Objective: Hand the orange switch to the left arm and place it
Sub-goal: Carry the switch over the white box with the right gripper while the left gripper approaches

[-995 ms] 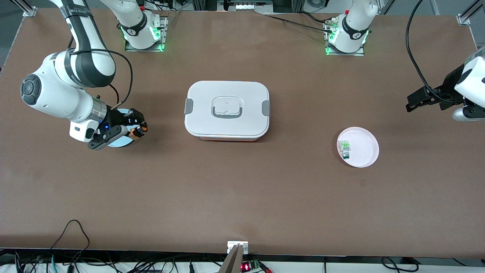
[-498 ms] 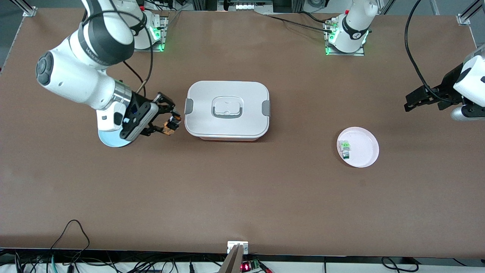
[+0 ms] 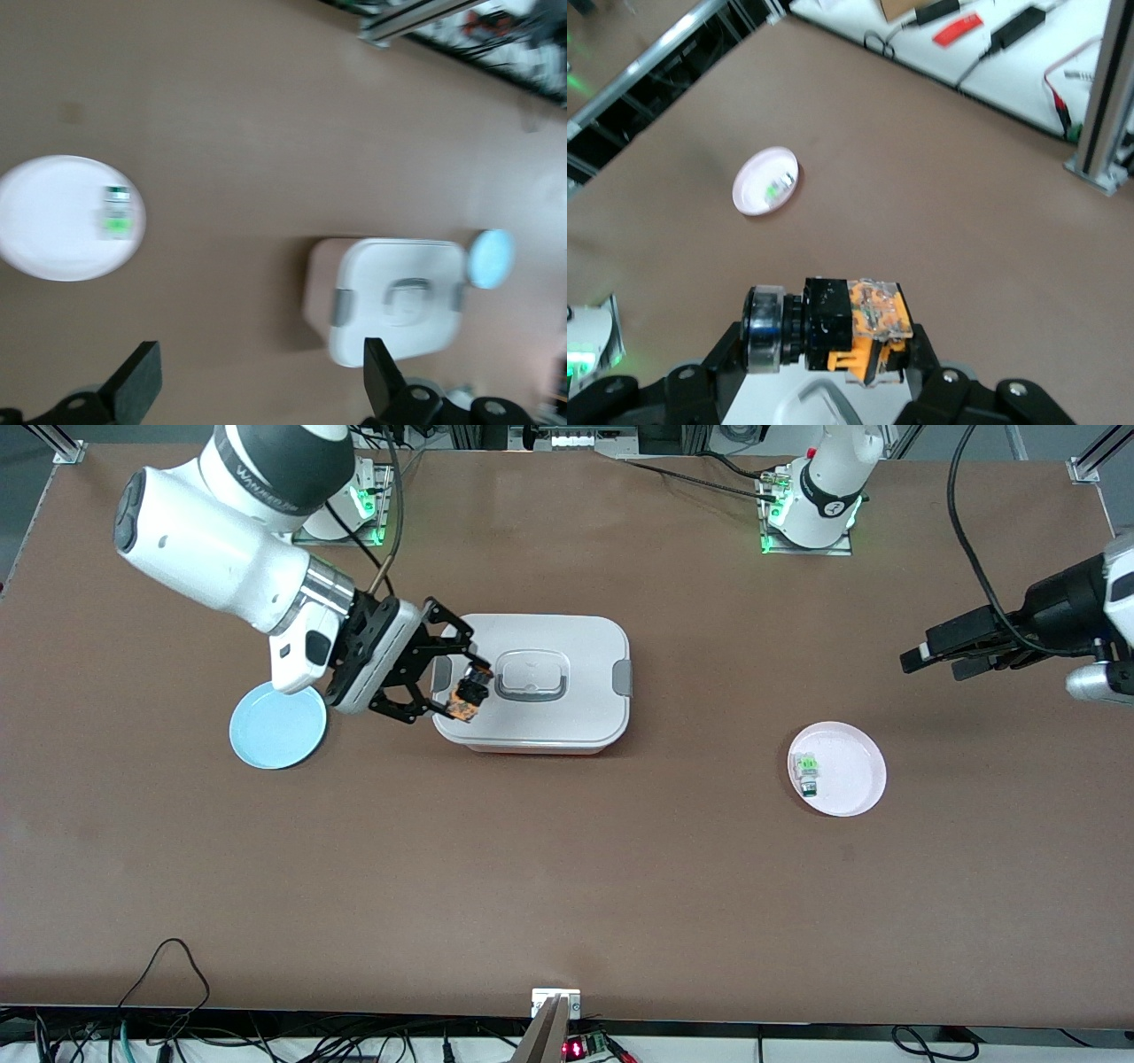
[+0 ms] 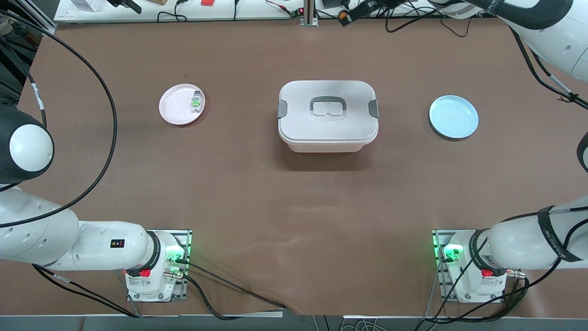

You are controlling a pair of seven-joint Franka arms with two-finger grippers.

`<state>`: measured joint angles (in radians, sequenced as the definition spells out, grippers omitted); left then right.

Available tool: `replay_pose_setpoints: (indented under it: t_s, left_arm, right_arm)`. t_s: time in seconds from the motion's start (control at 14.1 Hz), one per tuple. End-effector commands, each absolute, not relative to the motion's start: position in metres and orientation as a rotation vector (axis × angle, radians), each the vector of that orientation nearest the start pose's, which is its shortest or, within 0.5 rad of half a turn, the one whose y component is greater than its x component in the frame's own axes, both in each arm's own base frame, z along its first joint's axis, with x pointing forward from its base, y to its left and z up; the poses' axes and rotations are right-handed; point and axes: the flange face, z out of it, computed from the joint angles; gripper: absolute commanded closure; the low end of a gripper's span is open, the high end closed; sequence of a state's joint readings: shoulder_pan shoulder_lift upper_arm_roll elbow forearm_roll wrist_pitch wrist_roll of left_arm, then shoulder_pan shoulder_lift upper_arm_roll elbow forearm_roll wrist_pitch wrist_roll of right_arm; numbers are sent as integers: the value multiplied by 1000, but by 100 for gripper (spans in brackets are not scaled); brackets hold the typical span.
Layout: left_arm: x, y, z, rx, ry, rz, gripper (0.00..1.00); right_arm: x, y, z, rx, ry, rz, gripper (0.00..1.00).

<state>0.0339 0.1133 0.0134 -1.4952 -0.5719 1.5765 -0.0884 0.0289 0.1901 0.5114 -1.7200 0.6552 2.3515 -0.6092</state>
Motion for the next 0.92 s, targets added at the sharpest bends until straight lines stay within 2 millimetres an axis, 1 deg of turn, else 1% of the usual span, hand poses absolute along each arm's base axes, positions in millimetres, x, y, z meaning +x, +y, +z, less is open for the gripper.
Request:
replay_pose_setpoints:
  t_s: [0.0,0.07,0.14,0.28,0.36,0.5,0.64,0.78,0.85]
  left_arm:
    - [606,-39,582,2464,176,-133,0]
    - [610,-50,562,2448,168,-187,0]
    - [609,-56,566,2431,134,-180,0]
    - [610,-67,562,2392,114,-201,0]
    - [606,-82,556,2381,83,-253,0]
    - [597,-93,546,2355,38,-374,0]
    - [592,-104,547,2244,17,-449,0]
    - [597,-117,545,2093,42,-483,0]
    - [601,-122,540,2020,89,-513,0]
  right_arm:
    - [552,358,558,-2184,-843,-733,98]
    - [545,371,564,-2164,-833,-782,100]
    - [537,384,571,-2147,-811,-823,100]
    - [522,409,577,-2125,-733,-874,100]
    - [513,419,582,-2110,-705,-906,100]
    - [499,437,587,-2080,-664,-958,100]
    - [487,451,590,-2053,-630,-1005,100]
    - [481,459,589,-2035,-602,-1043,100]
    - [474,465,590,-2022,-595,-1058,100]
